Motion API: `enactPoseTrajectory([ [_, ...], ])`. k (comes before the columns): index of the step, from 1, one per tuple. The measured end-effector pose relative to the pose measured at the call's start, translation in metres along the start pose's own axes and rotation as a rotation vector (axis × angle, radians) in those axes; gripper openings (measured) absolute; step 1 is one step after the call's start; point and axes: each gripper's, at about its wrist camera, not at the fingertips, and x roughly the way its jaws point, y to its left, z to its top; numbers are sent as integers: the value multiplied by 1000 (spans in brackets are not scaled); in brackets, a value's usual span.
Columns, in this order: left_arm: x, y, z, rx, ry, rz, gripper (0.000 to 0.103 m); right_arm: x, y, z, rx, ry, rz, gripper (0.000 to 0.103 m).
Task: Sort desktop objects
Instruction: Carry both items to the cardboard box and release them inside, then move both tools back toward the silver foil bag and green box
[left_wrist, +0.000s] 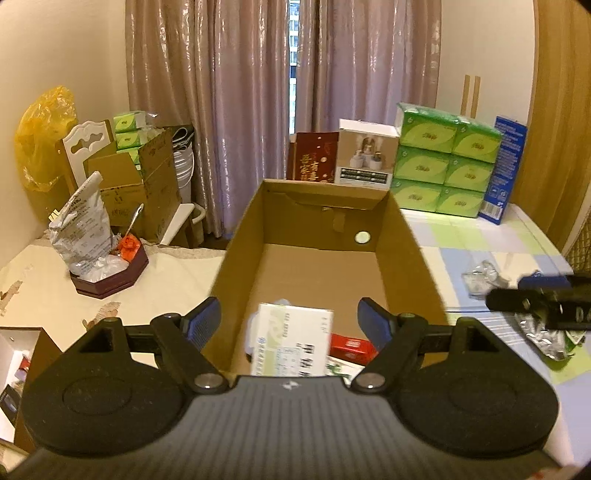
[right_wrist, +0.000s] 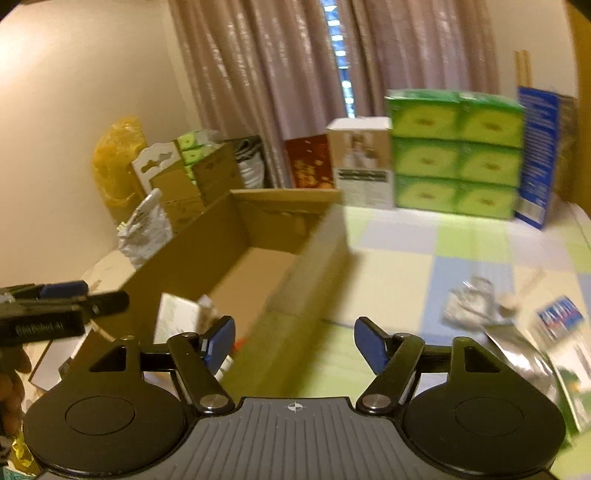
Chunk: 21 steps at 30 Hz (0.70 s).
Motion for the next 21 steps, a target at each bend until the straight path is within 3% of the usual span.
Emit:
enactPoseTrajectory([
  [10,-38,-53,-8,-4,11,-51,85,-72,-38,-28,55,-26,-89,88],
  [21,-74,-111,-26,-19,10,-91,102,-137,-76,-44,84,-45,-167,93],
])
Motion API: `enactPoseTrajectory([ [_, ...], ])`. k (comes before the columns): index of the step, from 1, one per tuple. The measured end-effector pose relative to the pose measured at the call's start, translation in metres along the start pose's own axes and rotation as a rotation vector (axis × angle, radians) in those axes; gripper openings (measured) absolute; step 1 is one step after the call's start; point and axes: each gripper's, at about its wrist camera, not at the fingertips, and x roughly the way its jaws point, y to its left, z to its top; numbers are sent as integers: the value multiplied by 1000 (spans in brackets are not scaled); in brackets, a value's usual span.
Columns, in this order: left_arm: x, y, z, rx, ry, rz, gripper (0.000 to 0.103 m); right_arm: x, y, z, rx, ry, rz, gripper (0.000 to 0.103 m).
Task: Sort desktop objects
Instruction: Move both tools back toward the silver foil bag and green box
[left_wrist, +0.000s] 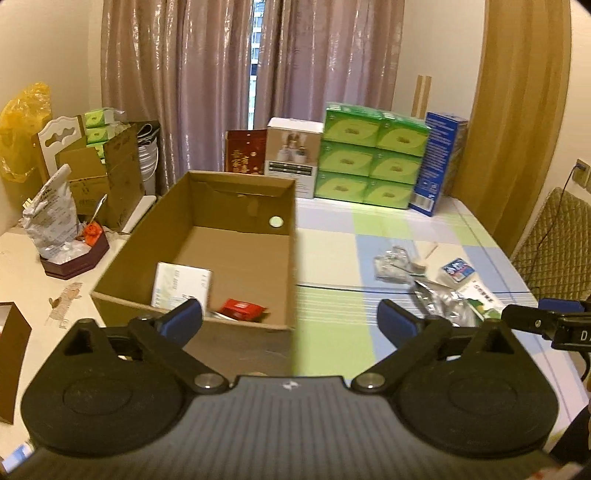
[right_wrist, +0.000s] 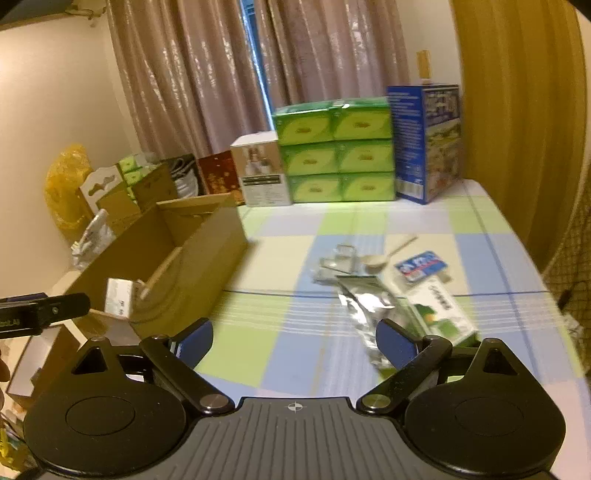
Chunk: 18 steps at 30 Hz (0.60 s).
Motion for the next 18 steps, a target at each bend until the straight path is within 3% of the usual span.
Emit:
enactPoseTrajectory([
  [12,-3,-65,-24,21,64,-111,102,-47,-73,-22,38,-7,-157,96],
  [18,6,-91,-33,45,104,-154,102,-55,-97,-29,59,-3,-194,96],
])
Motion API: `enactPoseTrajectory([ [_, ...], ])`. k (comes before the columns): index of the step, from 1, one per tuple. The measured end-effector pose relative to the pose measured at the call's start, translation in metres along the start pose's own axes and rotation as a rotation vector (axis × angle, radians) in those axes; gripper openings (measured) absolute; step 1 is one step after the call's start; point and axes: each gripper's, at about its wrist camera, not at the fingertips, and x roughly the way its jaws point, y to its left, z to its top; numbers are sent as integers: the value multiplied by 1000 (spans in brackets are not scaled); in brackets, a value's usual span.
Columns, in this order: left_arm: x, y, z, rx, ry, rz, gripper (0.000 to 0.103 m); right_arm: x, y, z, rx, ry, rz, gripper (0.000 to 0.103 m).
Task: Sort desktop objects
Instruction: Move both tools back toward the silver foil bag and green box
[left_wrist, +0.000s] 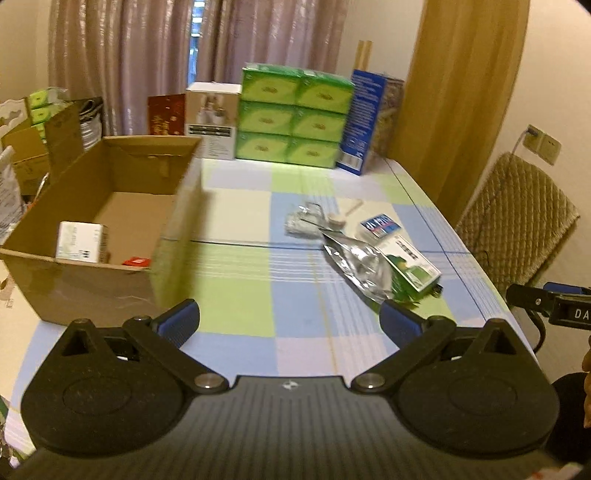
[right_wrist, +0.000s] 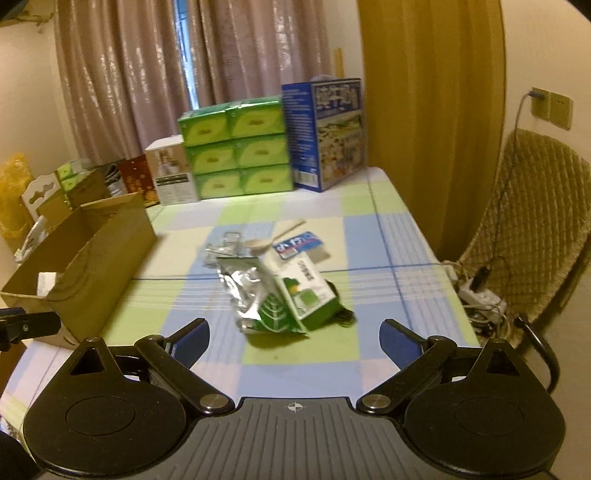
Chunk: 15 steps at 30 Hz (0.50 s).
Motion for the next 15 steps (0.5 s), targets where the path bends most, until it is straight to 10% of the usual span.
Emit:
enactPoseTrajectory([
  [15,65,-37,8,34,82,-60,102,46,-24,-4,-100,45,-14,96],
])
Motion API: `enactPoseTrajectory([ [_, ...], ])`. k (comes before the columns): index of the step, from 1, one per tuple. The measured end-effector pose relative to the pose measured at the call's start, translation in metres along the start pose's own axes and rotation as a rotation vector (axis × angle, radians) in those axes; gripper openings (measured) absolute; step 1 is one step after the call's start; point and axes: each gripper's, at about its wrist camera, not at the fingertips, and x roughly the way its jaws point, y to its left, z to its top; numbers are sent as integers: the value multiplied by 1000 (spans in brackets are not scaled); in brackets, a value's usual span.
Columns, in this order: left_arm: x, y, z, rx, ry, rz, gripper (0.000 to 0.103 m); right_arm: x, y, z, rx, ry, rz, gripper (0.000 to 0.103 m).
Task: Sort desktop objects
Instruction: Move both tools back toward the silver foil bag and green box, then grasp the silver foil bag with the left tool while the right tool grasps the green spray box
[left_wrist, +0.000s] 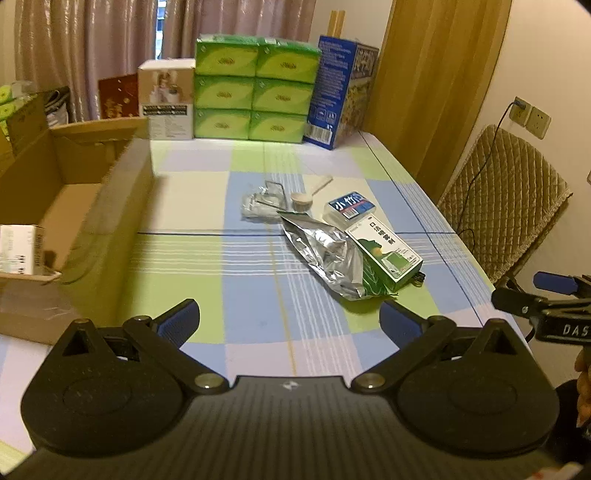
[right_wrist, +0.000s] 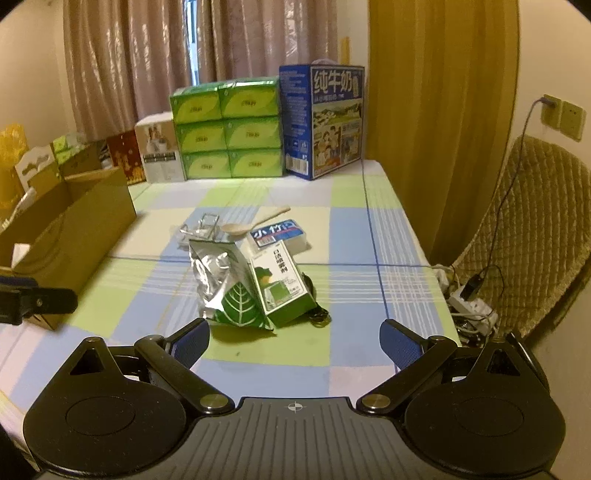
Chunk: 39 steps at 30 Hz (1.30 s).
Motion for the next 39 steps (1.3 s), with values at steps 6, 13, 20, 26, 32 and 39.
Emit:
enactPoseTrajectory([
  [6,38,-4,6,-1,38,-24,102,39,2,12,-57,49,37,96],
  [13,78,2,13,8,65,-17,102,91,0,21,-145,70,17,94],
  [20,112,9,15,23,69,-30,102,138,8,10,-267,100,2,78],
  [26,136,12,18,14,48,-56,102,162,17,5,-353,117,-3,67],
  [32,149,19,16,-21,51,-84,102,170,19,6,-356,114,-20,54],
  [39,153,20,14,-28,67,-114,102,154,27,2,-269,140,65,53],
])
